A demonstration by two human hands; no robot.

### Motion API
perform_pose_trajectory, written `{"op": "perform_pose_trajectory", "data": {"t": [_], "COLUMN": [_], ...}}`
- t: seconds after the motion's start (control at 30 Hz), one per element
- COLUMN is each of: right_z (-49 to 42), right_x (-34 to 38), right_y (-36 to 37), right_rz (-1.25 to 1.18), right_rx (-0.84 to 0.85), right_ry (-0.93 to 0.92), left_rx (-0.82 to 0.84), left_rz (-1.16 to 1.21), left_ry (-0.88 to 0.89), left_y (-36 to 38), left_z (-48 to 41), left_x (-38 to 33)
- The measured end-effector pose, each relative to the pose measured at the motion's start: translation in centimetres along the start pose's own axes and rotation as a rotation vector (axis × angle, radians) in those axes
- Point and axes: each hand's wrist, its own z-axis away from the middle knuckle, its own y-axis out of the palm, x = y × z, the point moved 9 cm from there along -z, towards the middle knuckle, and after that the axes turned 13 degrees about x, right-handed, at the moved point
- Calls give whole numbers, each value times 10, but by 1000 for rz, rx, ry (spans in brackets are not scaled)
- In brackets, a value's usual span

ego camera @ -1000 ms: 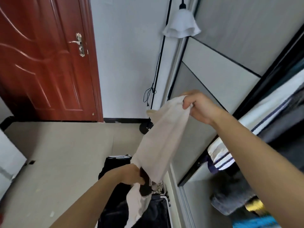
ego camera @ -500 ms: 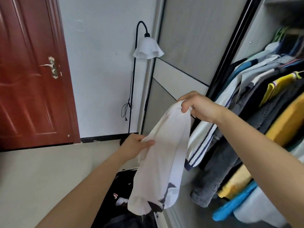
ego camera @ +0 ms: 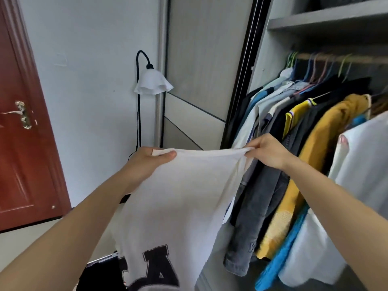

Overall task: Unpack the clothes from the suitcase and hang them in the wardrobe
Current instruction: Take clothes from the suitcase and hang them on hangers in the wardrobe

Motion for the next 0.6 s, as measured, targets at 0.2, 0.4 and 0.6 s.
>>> {"op": "perform_pose_trajectory", "data": {"t": [0.2, 0.4, 0.6], "right_z": [0, 3, 17], "right_x": [2, 33, 50], "right_y": [13, 32, 38], "right_rz": [-452, -786, -909], "right_rx": [-185, 67, 217], "right_ry": [-46, -241, -367], "left_rx": [486, 703, 4], "left_rz": [-280, -291, -299], "left_ry": [-73, -216, -113], "left_y": [89, 124, 71], "left_z": [8, -10, -63], "left_x": [-9, 27, 31]}}
